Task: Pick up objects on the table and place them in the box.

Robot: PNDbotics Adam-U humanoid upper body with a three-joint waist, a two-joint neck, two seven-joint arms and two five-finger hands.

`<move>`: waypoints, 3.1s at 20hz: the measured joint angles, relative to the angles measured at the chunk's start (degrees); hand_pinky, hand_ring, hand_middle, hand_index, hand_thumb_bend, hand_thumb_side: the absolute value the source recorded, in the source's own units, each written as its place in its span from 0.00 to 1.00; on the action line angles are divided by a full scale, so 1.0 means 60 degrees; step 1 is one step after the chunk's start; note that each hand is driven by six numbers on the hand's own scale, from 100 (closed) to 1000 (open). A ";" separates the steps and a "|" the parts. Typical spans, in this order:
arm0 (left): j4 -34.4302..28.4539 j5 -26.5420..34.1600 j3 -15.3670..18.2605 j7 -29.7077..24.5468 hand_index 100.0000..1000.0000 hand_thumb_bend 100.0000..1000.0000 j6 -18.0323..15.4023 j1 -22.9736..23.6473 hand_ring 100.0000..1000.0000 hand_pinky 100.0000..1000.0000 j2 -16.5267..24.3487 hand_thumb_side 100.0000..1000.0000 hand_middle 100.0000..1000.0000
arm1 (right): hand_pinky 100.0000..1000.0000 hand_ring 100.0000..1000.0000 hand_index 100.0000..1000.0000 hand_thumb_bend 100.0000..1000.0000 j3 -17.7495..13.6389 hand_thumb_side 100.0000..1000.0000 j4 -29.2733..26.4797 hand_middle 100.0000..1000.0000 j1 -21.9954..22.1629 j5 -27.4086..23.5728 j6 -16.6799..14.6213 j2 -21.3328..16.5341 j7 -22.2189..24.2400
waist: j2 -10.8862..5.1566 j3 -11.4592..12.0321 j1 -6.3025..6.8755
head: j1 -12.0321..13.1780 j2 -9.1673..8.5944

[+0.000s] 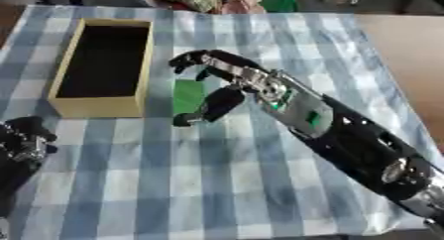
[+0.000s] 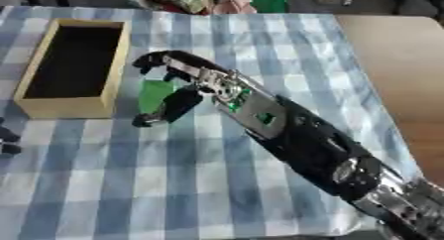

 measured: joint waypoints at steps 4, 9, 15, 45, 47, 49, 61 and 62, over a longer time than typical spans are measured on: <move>0.0000 0.0000 0.0000 0.0000 0.63 0.00 0.0000 0.0000 0.55 0.50 0.0000 0.12 0.45 | 0.89 1.00 0.92 0.56 -0.0083 0.17 0.0056 0.84 0.0001 0.0564 0.0028 0.0010 0.0026 | 0.0000 -0.0001 -0.0001 | 0.0000 0.0000; 0.0000 0.0000 0.0000 0.0000 0.62 0.00 0.0000 0.0000 0.55 0.50 0.0000 0.12 0.45 | 0.90 1.00 0.92 0.57 -0.0135 0.17 0.0468 0.84 0.0008 0.1189 0.0118 0.0125 0.0292 | 0.0000 -0.0002 0.0001 | 0.0000 0.0000; 0.0000 0.0000 0.0000 0.0000 0.62 0.00 0.0000 0.0000 0.55 0.50 0.0000 0.12 0.45 | 0.91 1.00 0.92 0.56 -0.0181 0.18 0.1054 0.82 0.0031 0.1826 0.0076 0.0347 0.0576 | 0.0000 -0.0005 0.0013 | -0.0001 -0.0001; 0.0001 0.0003 -0.0156 -0.0144 0.62 0.00 0.0042 -0.0119 0.55 0.49 -0.0003 0.12 0.45 | 0.85 0.88 0.57 0.26 -0.1020 0.00 0.0938 0.38 -0.1725 0.2941 0.0562 0.0708 -0.0043 | 0.0000 0.0496 -0.0089 | -0.0077 -0.0094; 0.0001 0.0007 -0.0217 -0.0208 0.62 0.00 0.0050 -0.0207 0.55 0.49 -0.0006 0.12 0.45 | 0.85 0.88 0.58 0.26 -0.1080 0.00 0.1119 0.38 -0.1937 0.3036 0.0551 0.0859 -0.0060 | 0.0013 0.0671 -0.0119 | -0.0132 -0.0136; 0.0001 0.0012 -0.0282 -0.0274 0.62 0.00 0.0058 -0.0296 0.55 0.49 -0.0010 0.12 0.44 | 0.85 0.88 0.58 0.26 -0.1116 0.00 0.1366 0.39 -0.2119 0.3123 0.0505 0.1055 -0.0080 | 0.0051 0.0846 -0.0153 | -0.0204 -0.0196; -0.0001 0.0028 -0.0501 -0.0514 0.62 0.00 0.0076 -0.0527 0.55 0.50 -0.0095 0.12 0.44 | 0.87 0.90 0.79 0.38 -0.1315 0.00 0.3393 0.58 -0.2560 0.4148 -0.0165 0.2386 -0.0287 | 0.0244 0.1323 -0.0212 | -0.0547 -0.0337; -0.0001 0.0032 -0.0501 -0.0518 0.62 0.00 0.0079 -0.0531 0.55 0.50 -0.0108 0.12 0.44 | 0.87 0.91 0.80 0.38 -0.1313 0.02 0.3480 0.60 -0.2561 0.4246 -0.0228 0.2444 -0.0275 | 0.0244 0.1333 -0.0212 | -0.0558 -0.0337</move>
